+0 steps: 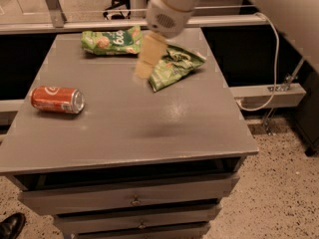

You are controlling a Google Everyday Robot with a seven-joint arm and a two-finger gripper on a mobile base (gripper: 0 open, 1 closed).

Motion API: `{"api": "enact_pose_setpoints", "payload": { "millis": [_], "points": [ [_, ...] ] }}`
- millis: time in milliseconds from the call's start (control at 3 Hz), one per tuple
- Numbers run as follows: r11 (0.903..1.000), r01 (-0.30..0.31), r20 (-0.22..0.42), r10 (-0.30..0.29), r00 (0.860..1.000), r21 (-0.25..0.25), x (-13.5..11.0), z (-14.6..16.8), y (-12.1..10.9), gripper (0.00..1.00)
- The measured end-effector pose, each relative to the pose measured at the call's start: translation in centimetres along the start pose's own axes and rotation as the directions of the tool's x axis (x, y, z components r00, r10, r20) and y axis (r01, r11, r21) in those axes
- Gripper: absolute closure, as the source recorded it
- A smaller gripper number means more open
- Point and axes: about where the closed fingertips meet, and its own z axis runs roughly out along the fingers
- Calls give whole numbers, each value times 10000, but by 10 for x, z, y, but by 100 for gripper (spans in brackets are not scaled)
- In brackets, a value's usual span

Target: Place coke can upright

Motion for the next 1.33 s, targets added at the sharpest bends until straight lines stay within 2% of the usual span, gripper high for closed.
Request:
{"api": "enact_pose_setpoints", "payload": {
  "millis": [333,667,1000,1333],
  "points": [
    [9982,-143,431,168,9989,-585,-52,27,7,0],
    [9908,-147,677,240,9974,-1343,-102,54,23,0],
    [9876,-264,704,377,9968,-1550,-140,77,40,0],
    [9866,-397,659,507,9965,-1581,-150,84,45,0]
  ]
}}
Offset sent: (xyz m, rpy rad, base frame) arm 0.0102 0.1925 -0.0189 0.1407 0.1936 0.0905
